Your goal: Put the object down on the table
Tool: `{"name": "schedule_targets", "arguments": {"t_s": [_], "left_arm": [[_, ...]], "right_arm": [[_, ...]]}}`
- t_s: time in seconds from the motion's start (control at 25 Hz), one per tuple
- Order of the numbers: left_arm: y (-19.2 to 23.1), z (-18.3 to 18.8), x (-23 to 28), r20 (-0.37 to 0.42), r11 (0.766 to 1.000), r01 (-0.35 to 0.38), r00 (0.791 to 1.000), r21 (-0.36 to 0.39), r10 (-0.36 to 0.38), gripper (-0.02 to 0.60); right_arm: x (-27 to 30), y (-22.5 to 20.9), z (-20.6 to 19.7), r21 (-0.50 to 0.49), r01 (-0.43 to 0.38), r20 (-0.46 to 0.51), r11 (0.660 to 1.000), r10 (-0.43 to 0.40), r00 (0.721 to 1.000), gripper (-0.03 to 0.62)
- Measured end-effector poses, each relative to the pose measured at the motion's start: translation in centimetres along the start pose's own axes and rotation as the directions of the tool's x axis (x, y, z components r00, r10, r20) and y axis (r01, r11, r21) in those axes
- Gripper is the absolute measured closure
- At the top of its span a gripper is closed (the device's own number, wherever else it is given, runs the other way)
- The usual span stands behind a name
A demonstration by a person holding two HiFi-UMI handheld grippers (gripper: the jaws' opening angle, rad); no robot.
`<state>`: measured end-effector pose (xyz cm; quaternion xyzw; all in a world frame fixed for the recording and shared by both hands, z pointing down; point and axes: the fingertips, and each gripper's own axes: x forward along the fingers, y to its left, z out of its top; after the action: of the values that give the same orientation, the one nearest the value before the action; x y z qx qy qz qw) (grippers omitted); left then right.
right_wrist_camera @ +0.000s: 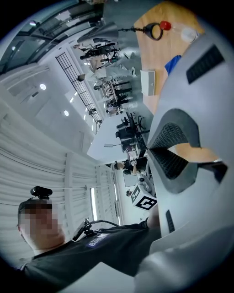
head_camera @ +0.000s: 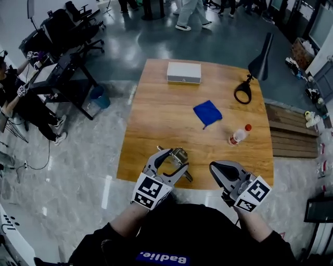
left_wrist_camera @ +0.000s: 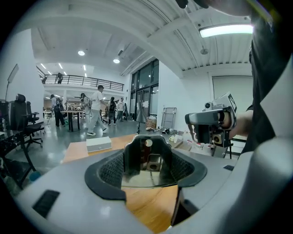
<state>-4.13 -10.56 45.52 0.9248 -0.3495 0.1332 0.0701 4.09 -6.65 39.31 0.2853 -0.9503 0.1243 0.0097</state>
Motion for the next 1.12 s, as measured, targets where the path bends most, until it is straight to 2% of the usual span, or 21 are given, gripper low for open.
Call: {"name": "schedule_targets", "arguments": {"t_s": [0.16,0.36,0.68,0.76,0.88,1.12], "left_arm": [[1.6,-0.9,0.7,-0.017,0.999,0.049,0.999,0.011,-0.049,0.285],[2.8,-3.6,2.9,-0.094,0.997,0.077,0.993,0.018,-0.075,0.284],[2.9,-8.8,7.5,-0.235,0.997,0.073,0.969,0.002,-0.070,0.284],[2.9,-10.7,8.6,-0.281,0.998,0.059,0.958,-0.007,-0.059,0.284],[3.6,-14.3,10.0,-0.365,0.999,0.040,0.930,-0.020,-0.045,0.284],[4.0,-19.0,12.3,-0.468,0.998,0.007,0.883,-0.058,-0.034,0.284]], "right_arm": [[1.9,-0.5,0.5,-0.011,0.042,0.002,0.999,-0.042,0.999,0.589],[2.5,-1.5,0.4,-0.003,0.070,-0.011,0.998,-0.070,0.997,0.589],[1.9,-4.0,0.4,0.011,0.027,-0.021,1.000,-0.027,0.999,0.589],[1.6,-4.6,0.4,0.014,0.007,-0.026,1.000,-0.007,1.000,0.589],[1.7,-5.5,-0.2,0.032,-0.010,-0.042,0.999,0.011,0.999,0.589],[0.9,-6.8,-0.4,0.040,-0.027,-0.064,0.999,0.029,0.998,0.589]]}}
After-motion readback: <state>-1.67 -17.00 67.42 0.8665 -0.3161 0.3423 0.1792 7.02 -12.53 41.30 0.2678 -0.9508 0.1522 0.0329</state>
